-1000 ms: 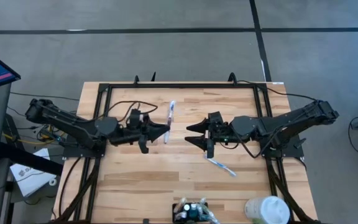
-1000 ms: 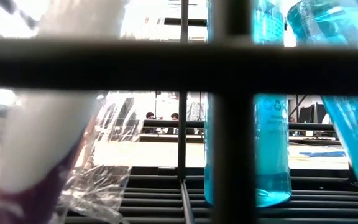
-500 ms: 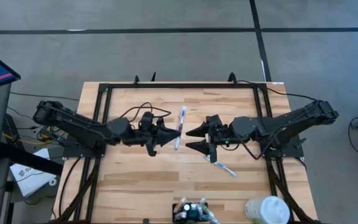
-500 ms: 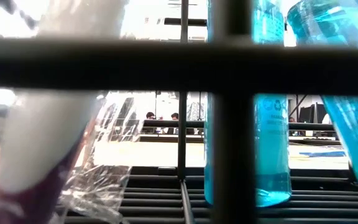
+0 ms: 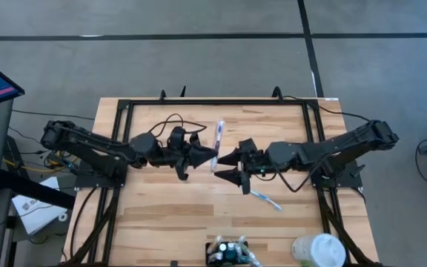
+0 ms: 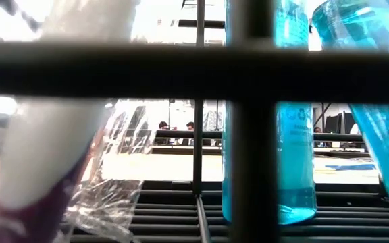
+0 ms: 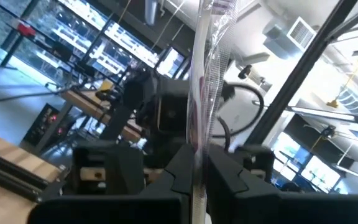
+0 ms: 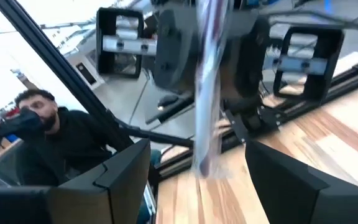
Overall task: Pick & Place toothbrushing station
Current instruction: Put the purple toothbrush into the black mesh organizer
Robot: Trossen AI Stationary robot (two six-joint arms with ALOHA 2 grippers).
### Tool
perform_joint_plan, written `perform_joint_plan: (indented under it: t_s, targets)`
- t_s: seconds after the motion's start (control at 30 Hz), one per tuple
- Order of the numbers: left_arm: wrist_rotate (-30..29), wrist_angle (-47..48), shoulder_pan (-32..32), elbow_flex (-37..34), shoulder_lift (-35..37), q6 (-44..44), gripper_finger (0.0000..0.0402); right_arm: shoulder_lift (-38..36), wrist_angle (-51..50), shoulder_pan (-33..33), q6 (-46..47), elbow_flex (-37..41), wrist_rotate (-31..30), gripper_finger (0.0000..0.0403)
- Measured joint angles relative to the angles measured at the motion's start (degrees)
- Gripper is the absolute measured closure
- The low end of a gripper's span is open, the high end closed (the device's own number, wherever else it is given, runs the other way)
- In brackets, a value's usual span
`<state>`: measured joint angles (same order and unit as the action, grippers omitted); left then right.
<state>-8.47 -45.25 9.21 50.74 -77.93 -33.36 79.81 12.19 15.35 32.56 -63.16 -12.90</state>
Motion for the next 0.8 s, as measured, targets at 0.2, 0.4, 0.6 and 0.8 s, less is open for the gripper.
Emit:
perform_joint_plan:
  t_s: [0.2, 0.4, 0.6, 0.8]
  targets:
    - [0.0, 0.2, 0.5, 0.0, 0.0, 0.0, 0.0394, 0.8, 2.4, 0.0, 0.0, 0.0, -0.5, 0.0148]
    - [0.0, 0.2, 0.1, 0.0, 0.0, 0.0, 0.0394, 1.5, 5.4, -1.0, -0.1, -0.1, -1.1, 0.0148]
    - [-0.1, 0.2, 0.0, 0.0, 0.0, 0.0, 0.0394, 1.5, 6.9, -2.2, -0.1, 0.0, -0.7, 0.0148]
    - [-0.7, 0.2, -0.1, 0.0, 0.0, 0.0, 0.0394, 1.6, 6.5, -2.4, 0.0, 0.0, -0.6, 0.0148]
